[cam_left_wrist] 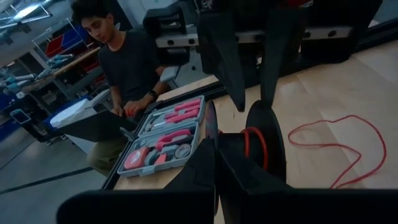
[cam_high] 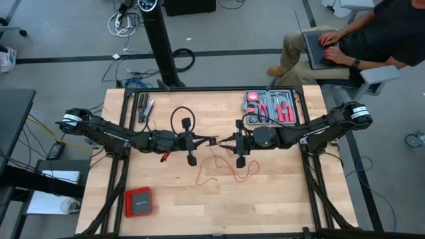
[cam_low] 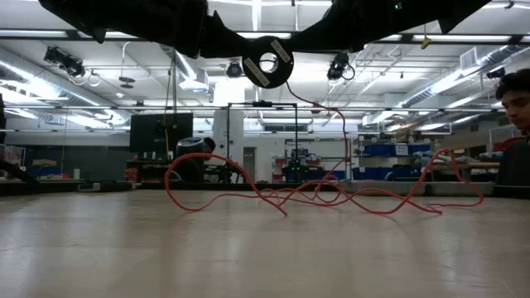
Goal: Coil cords
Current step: Uncoil the red cable wire from the black spool
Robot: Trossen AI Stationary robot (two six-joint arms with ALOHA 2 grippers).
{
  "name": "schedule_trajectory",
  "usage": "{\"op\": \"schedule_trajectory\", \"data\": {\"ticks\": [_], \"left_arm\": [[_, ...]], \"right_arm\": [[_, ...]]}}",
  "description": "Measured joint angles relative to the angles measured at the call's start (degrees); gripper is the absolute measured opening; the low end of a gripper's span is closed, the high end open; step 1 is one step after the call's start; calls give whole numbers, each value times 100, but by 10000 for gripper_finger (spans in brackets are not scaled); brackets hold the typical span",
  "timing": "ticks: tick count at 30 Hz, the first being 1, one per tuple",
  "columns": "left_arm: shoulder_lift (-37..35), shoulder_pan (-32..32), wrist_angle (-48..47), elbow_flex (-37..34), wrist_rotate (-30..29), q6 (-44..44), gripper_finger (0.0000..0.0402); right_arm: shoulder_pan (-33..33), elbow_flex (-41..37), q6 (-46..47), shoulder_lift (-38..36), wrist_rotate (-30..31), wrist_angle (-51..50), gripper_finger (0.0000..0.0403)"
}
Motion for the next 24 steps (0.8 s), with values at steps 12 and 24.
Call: {"op": "schedule_trajectory", "data": {"ticks": [12,24], "left_arm": [[0,-7,268,0,2,-3,5],[0,-5,398,0,-13,-267,5]], "right_arm": [[-7,0,-1,0,-15,-9,69],[-77,0,111,0,22,13,5]]}}
